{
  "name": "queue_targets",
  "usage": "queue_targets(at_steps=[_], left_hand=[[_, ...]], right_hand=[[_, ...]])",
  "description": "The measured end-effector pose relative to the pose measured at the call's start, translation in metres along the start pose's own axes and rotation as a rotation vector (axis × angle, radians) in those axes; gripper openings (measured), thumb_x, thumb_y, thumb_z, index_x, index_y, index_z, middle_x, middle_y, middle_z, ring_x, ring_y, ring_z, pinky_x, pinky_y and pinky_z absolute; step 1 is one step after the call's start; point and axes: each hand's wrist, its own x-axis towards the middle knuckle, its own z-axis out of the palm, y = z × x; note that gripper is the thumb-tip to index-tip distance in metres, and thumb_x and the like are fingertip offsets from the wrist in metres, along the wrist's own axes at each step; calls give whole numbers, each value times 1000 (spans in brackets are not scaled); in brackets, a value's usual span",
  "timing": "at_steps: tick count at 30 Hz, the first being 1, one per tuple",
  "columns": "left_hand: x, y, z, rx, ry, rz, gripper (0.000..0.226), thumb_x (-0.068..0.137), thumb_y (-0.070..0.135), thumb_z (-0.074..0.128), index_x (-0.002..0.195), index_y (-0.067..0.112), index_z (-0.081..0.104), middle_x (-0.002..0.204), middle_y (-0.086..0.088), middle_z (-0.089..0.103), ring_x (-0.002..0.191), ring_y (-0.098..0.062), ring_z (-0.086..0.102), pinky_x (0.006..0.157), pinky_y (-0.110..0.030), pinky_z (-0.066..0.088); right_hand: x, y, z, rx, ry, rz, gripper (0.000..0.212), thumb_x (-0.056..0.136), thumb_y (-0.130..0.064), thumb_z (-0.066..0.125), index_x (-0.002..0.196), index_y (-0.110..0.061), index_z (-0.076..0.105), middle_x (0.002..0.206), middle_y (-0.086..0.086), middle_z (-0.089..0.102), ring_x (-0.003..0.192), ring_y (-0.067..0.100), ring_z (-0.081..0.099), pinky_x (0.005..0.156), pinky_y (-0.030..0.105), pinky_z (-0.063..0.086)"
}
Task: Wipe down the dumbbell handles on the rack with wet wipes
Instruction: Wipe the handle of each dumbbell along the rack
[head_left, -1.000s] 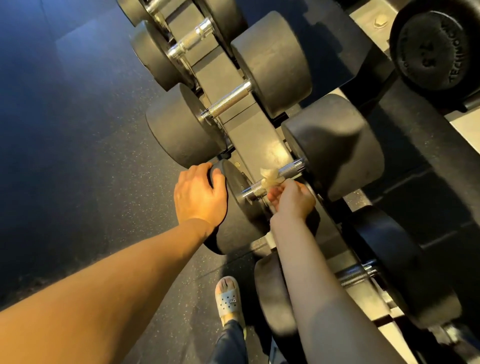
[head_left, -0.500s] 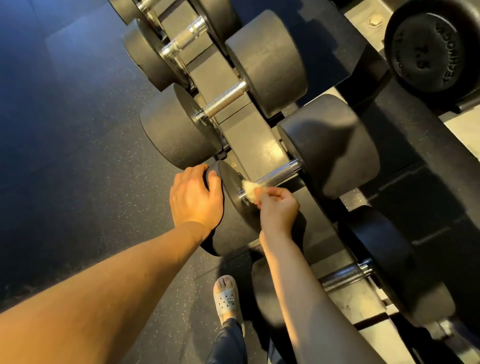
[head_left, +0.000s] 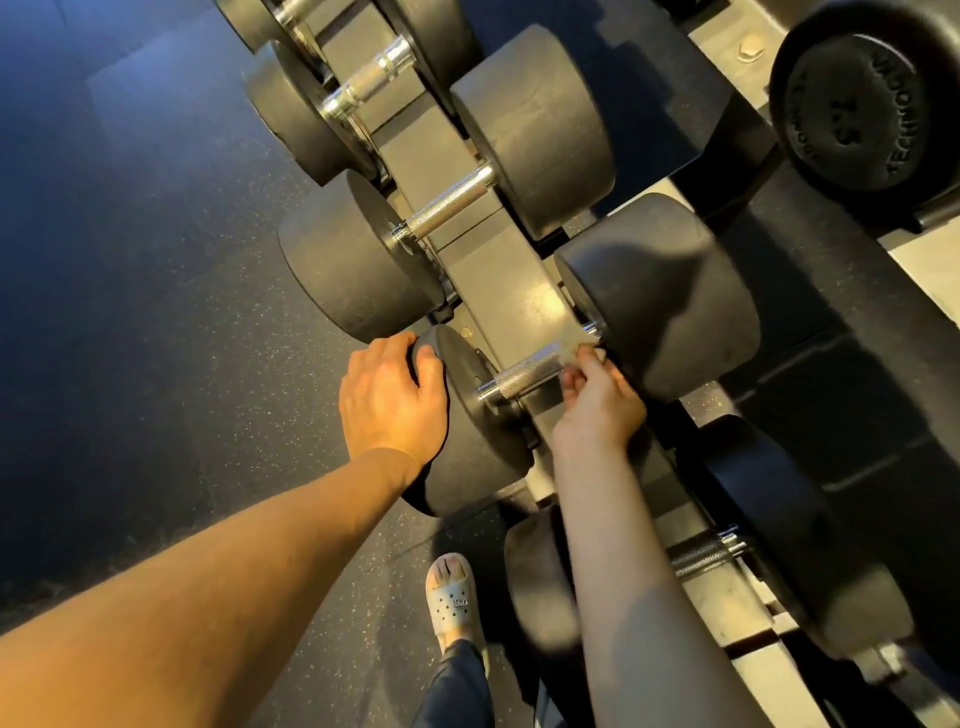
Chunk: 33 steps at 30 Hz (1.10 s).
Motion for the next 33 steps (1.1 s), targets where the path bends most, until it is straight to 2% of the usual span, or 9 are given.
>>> queue_targets(at_steps=[7,11,14,16,18,23,27,31,33], left_hand=[[-1,-2,1,16,-9,-9,54,102,50,26,126,21,65,120,-1,68,108,-23,58,94,-48,52],[1,-2,1,11,-15,0,53,102,50,27,124,21,65,118,-1,68,107,-23,58,93,-48,51],[2,-4,2,19,-21,2,52,101,50,26,119,22,65,113,0,68,103,-22,59,90,-48,52],[3,-5,3,13,-28,2,51,101,51,26,115,22,66,110,1,68,101,-22,59,88,-48,53],[3,-5,3,10,-30,-2,51,101,51,25,113,22,66,109,1,68,99,-22,60,87,-49,53],[0,1,0,5,-11,-7,58,100,52,24,127,21,65,123,-2,68,110,-24,60,96,-49,52],[3,-3,3,7,-27,-6,55,101,52,24,121,22,66,116,0,69,105,-22,61,93,-49,54],[3,-4,4,16,-26,-2,49,103,51,27,115,23,66,108,1,68,98,-21,60,87,-48,54],[1,-2,2,18,-18,-1,51,102,50,27,118,21,66,110,-1,68,100,-23,60,87,-48,54]], right_hand=[[-22,34,-14,-596,-259,-7,11,88,-8,77,91,-14,67,95,5,73,86,14,70,59,13,54],[-7,9,-17,-161,-188,103,12,91,5,66,92,-6,70,84,5,74,77,14,72,67,20,58],[12,6,-12,216,-25,290,14,96,5,55,95,-3,66,102,16,69,97,24,69,91,31,56],[24,12,-12,200,2,228,11,99,-6,55,97,-2,66,106,18,66,104,27,67,94,22,51],[14,35,-10,1,-49,217,13,98,-10,58,98,-1,68,95,14,63,82,16,60,75,13,44],[-3,18,0,-265,-161,313,23,92,13,50,89,-3,65,78,8,59,68,16,58,63,26,53],[-7,-13,3,-125,30,123,21,93,12,54,87,0,69,75,8,66,71,21,66,50,21,55],[-29,20,-6,-642,-131,-166,14,93,0,65,96,-11,74,89,0,72,93,18,71,73,21,57],[-30,19,-6,-859,-283,-510,10,96,-10,64,98,-18,70,99,-6,69,96,10,67,80,19,55]])
